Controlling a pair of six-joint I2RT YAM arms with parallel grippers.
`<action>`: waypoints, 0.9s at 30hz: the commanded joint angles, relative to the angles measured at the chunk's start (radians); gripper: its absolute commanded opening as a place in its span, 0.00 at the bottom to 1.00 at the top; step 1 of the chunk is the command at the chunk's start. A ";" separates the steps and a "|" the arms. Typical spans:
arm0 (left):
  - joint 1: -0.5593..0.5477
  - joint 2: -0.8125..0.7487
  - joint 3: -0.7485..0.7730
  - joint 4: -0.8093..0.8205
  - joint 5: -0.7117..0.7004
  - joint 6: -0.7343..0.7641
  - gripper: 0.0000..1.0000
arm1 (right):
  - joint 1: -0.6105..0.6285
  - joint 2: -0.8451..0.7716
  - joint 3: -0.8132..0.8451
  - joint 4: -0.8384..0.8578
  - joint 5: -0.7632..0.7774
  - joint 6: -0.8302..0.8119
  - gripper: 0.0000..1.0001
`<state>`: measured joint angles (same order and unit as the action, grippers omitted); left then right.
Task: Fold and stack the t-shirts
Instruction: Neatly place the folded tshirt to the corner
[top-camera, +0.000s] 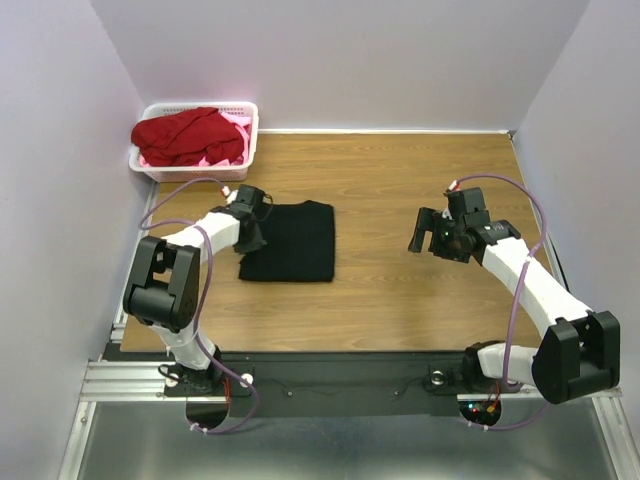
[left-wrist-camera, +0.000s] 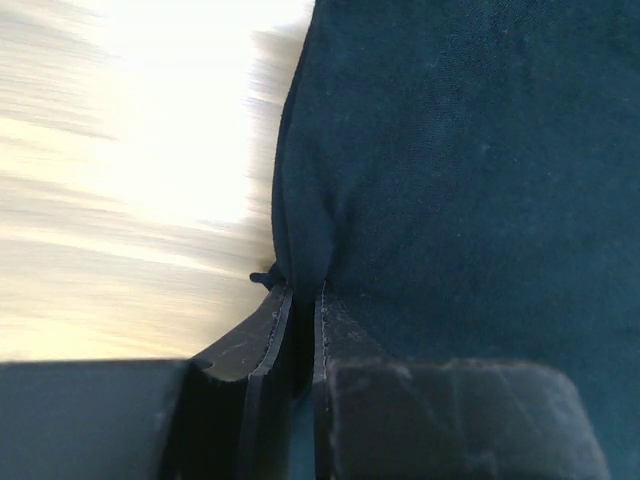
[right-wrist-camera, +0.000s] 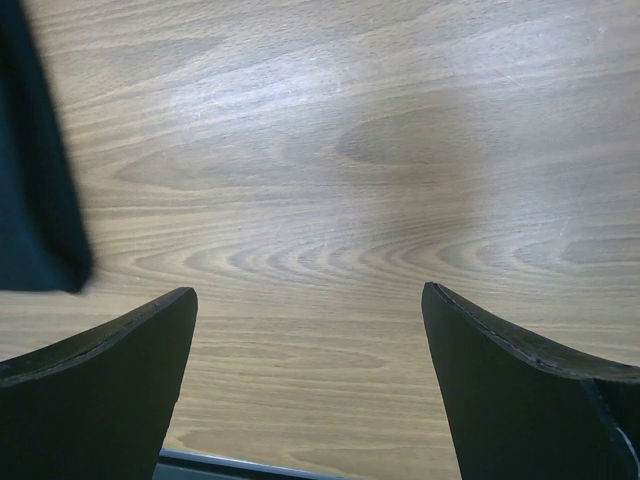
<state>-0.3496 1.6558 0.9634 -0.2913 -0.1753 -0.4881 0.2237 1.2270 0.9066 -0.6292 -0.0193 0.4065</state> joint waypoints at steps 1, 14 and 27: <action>0.107 0.027 0.064 -0.189 -0.200 0.103 0.00 | 0.002 -0.021 0.052 -0.003 -0.033 -0.028 1.00; 0.308 0.228 0.218 -0.235 -0.656 0.216 0.00 | 0.000 -0.011 0.091 -0.009 -0.123 -0.066 1.00; 0.451 0.344 0.307 0.009 -0.872 0.479 0.00 | 0.002 0.011 0.124 -0.043 -0.146 -0.074 1.00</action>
<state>0.0765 2.0014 1.2339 -0.3992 -0.9199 -0.1223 0.2237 1.2377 0.9771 -0.6590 -0.1539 0.3431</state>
